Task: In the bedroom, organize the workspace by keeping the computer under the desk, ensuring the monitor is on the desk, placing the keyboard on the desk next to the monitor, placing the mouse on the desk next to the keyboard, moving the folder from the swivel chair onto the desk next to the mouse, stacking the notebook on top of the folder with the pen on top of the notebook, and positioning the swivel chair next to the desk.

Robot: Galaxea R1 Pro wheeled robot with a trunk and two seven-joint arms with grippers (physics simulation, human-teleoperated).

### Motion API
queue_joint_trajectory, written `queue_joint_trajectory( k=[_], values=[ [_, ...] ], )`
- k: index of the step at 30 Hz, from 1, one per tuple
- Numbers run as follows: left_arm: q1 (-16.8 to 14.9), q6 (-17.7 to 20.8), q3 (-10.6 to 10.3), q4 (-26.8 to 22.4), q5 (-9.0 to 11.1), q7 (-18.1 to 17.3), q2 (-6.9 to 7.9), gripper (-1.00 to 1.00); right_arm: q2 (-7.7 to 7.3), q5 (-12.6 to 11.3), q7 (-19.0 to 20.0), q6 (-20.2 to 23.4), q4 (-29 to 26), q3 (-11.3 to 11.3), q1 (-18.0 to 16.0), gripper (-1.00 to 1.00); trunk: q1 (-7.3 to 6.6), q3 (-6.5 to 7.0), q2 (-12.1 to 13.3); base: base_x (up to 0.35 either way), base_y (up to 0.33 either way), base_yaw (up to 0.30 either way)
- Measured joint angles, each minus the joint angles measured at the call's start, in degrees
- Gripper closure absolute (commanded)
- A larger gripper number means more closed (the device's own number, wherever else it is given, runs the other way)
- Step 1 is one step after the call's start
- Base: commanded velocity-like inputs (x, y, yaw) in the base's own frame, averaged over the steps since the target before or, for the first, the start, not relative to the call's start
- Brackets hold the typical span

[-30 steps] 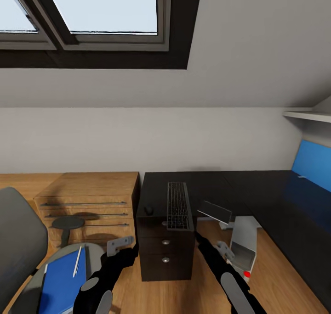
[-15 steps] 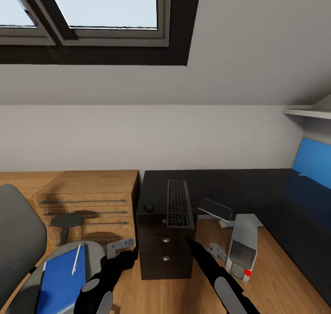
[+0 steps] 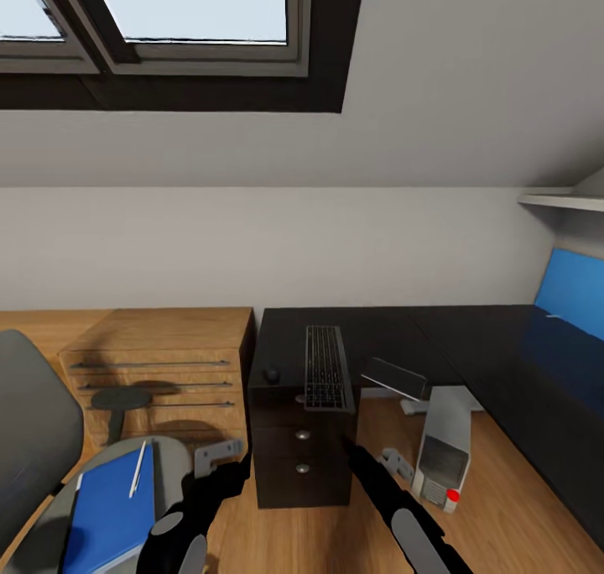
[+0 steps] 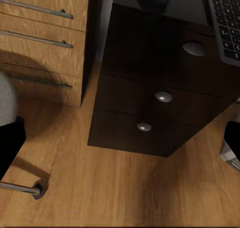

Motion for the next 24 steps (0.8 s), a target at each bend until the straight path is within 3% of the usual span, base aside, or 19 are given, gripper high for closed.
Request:
queue_joint_trajectory(
  k=[14,19,24],
  values=[
    [0.00,-0.05,-0.69,0.56,0.00,5.89,-0.21,-1.00,0.09,0.02,0.08,0.00,2.70,-0.09,0.00,-1.00,3.08,-2.52,-5.62,0.000,0.000,0.000],
    [0.00,-0.05,-0.74,0.57,0.08,6.32,-0.19,-1.00,0.11,-0.06,1.33,0.03,2.84,-0.12,0.00,-1.00,4.17,-3.41,-7.62,0.013,0.000,0.000],
    [0.00,-0.05,-0.75,0.54,0.08,6.42,-0.18,-1.00,0.06,-0.02,3.50,0.02,2.88,-0.15,0.00,-1.00,5.25,-4.31,-9.63,0.227,0.000,0.000]
  ],
)
